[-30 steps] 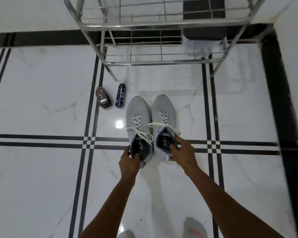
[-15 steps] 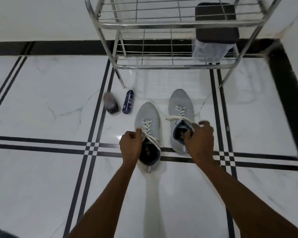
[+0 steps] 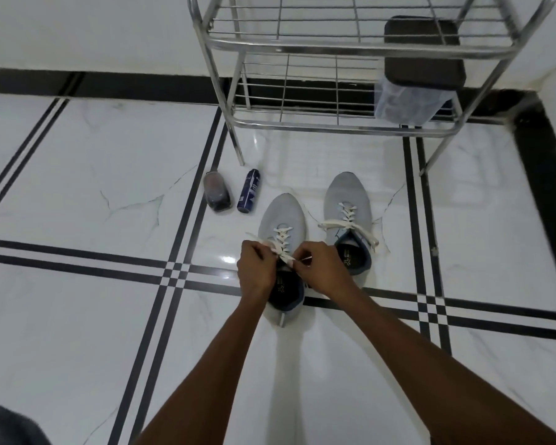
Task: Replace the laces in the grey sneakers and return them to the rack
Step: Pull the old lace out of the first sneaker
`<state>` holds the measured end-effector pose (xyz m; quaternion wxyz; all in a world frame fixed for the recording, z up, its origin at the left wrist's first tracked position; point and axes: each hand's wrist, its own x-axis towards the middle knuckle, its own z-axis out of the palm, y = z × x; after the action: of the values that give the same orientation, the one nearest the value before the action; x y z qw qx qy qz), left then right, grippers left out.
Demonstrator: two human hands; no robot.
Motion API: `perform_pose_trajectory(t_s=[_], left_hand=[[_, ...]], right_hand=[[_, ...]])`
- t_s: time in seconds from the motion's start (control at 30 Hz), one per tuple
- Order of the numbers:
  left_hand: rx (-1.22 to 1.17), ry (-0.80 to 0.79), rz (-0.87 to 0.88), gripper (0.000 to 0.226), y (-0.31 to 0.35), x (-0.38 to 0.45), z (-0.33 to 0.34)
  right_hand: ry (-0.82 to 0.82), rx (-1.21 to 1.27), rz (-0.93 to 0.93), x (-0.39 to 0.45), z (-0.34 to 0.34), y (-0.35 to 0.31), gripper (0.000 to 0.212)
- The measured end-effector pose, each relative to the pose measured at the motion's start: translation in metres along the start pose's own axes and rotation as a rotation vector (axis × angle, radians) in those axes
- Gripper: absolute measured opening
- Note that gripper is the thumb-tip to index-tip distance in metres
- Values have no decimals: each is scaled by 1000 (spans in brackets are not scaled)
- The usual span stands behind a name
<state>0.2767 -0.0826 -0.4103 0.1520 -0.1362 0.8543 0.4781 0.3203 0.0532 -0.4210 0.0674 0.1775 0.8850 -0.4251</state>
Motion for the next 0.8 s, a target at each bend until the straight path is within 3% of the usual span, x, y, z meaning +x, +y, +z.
perform_pose_trajectory(t_s=[0.27, 0.43, 0.63, 0.8], left_hand=[[-49, 20, -62, 28, 1, 2, -11], [-73, 38, -131, 30, 6, -2, -16], [-221, 75, -33, 34, -21, 11, -2], [-209, -76, 171, 33, -33, 9, -7]], right_hand=[[-90, -73, 66, 8, -17, -14, 23], [-253, -79, 91, -3, -23, -21, 35], [-100, -9, -3, 1, -5, -3, 16], [-52, 54, -21, -5, -1, 7, 17]])
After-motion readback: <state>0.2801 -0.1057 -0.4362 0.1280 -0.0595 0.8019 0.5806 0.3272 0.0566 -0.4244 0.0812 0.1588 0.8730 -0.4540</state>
